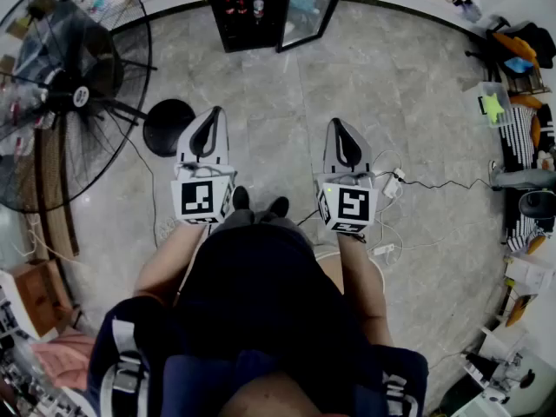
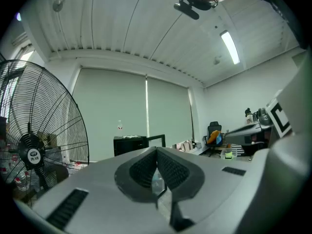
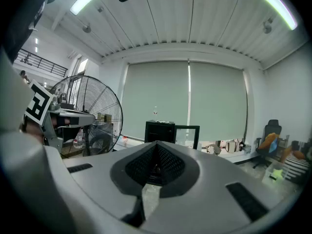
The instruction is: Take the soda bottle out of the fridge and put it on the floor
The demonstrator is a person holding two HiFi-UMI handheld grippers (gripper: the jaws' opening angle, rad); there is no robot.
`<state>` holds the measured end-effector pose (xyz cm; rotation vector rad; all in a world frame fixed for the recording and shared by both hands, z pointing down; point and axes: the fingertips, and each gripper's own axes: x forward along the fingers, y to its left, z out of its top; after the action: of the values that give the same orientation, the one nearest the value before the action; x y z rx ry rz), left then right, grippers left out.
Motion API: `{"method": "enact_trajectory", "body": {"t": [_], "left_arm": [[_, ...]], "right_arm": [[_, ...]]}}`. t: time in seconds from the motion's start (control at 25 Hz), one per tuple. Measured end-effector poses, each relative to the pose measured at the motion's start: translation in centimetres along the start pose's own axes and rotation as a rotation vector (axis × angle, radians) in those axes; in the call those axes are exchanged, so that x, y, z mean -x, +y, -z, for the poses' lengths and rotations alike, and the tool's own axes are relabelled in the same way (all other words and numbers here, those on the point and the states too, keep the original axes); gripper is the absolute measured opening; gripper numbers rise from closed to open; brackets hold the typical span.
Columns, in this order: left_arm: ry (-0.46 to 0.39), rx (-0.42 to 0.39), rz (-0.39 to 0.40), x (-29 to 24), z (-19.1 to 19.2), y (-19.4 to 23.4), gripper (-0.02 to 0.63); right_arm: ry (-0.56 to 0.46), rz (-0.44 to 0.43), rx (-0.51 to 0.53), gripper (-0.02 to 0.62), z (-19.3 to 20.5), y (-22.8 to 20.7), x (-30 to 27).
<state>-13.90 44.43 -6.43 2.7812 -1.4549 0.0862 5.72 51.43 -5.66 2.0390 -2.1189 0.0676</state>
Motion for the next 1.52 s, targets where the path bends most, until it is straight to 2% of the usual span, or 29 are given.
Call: {"method": "enact_trajectory", "body": {"t": [0.48,1.0,1.32,1.4,1.52], "left_arm": [[0.005,0.006,0.003,0.0,0.2,0.2,0.026],[0.0,0.003,0.019,-0.2,0.3,-0.2,0.025],[0.009,0.003,0.027,-0.4,0.4,-0.1,0.024],[0.017,0.006,0.024,-0.4,0.5,-0.1,0.023],[0.017,0.006,0.014,-0.6,0.6,-0.2,0.023]], "right_arm": [[-0.034,0.005,-0.013,0.017,-0.2,0.0,-0.3],[-0.027,-0.002,0.005,0.035,0.2,-0.6,-0.6],[-0.036,-0.057,0.004,0.223,0.2,-0.2,-1.8],[-0.032,-0.074,0.016,0.301,0.3,-0.2,-2.3],[-0.034,-0.094,0.029,0.327,0.5,-0.3,-2.8]]}}
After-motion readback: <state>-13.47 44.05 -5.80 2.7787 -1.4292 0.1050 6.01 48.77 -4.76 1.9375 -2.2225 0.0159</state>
